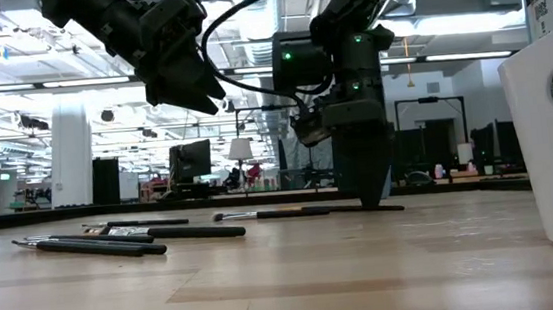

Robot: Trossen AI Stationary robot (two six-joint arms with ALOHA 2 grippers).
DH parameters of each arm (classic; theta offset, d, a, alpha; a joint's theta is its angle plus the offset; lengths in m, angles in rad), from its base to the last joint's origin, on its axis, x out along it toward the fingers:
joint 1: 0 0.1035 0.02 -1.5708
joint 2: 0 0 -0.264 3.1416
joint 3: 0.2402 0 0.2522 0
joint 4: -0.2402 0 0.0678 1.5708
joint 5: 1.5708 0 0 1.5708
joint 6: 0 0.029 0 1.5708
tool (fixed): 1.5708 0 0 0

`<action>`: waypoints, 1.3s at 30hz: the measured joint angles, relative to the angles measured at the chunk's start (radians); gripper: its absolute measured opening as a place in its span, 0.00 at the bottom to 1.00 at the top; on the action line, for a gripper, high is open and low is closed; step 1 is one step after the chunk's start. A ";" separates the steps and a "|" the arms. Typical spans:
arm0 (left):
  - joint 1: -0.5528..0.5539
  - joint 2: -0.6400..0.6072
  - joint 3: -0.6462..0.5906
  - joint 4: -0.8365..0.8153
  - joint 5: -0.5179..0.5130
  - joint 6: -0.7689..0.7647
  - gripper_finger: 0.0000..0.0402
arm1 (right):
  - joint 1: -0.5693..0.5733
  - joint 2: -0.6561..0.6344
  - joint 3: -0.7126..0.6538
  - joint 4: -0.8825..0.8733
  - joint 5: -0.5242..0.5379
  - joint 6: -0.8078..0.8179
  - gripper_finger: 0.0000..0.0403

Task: Pick & Place Paint Supplies
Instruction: Put the orange paintbrush into the blue cup

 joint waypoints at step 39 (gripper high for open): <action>0.000 0.000 0.000 0.008 -0.005 -0.002 0.57 | 0.055 0.014 -0.068 0.026 0.159 0.047 0.19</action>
